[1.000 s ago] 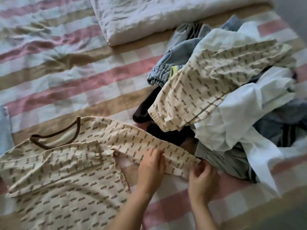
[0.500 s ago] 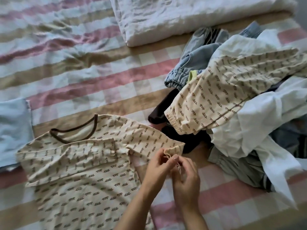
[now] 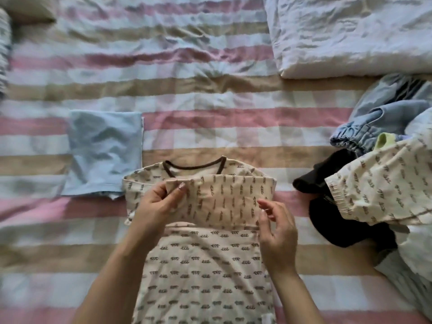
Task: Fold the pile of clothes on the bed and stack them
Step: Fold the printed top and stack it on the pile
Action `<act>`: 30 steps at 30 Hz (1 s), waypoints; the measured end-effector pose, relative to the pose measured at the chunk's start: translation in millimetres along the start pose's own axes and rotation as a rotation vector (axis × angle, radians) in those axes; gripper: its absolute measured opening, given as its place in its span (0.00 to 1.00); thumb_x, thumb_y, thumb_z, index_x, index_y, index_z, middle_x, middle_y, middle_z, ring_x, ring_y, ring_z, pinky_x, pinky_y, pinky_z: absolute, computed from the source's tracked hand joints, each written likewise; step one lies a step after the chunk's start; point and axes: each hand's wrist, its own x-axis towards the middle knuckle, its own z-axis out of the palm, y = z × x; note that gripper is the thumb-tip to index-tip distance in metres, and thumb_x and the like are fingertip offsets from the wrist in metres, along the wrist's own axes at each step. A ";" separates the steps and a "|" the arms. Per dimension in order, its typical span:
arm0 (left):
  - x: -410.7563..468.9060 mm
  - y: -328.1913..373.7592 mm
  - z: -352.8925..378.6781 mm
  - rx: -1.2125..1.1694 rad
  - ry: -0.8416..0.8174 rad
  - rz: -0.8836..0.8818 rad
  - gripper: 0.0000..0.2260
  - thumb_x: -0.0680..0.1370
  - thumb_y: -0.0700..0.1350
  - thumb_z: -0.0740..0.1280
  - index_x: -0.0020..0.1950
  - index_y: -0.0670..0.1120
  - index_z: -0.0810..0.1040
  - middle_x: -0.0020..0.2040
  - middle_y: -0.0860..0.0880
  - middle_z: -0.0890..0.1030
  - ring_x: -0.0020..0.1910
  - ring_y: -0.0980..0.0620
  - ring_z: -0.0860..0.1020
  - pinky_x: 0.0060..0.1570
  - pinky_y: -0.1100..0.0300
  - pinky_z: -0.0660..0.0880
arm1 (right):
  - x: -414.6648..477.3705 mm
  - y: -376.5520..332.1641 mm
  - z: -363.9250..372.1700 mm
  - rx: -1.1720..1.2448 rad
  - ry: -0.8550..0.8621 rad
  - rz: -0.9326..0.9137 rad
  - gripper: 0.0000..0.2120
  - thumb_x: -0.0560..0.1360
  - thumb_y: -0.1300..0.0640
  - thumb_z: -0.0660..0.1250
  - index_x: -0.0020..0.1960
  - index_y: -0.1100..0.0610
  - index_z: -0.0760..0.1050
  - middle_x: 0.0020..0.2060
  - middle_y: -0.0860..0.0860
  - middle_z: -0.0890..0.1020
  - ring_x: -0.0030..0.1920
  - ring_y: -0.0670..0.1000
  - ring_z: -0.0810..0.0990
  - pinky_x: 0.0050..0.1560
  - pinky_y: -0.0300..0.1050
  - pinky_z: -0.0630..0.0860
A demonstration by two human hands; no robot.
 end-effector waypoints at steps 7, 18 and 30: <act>25.3 -20.0 -86.9 -0.003 0.154 -0.037 0.07 0.72 0.45 0.65 0.39 0.51 0.84 0.36 0.51 0.84 0.36 0.54 0.82 0.35 0.60 0.80 | 21.3 22.7 39.8 -0.249 -0.110 0.063 0.13 0.73 0.66 0.65 0.56 0.59 0.76 0.51 0.55 0.76 0.56 0.55 0.72 0.54 0.39 0.65; 49.6 -85.3 -104.4 0.700 0.683 0.081 0.12 0.69 0.40 0.74 0.49 0.41 0.75 0.43 0.46 0.76 0.42 0.47 0.74 0.40 0.61 0.68 | 52.6 42.9 60.4 -0.391 0.017 0.405 0.18 0.74 0.54 0.67 0.63 0.54 0.70 0.49 0.54 0.81 0.54 0.59 0.76 0.53 0.53 0.70; 76.4 -39.8 -104.5 1.158 0.299 0.557 0.16 0.65 0.34 0.75 0.52 0.37 0.78 0.45 0.39 0.76 0.45 0.39 0.75 0.46 0.46 0.75 | 85.8 38.9 59.1 -0.463 -0.083 0.258 0.20 0.72 0.57 0.69 0.63 0.58 0.72 0.57 0.60 0.73 0.60 0.60 0.68 0.60 0.49 0.63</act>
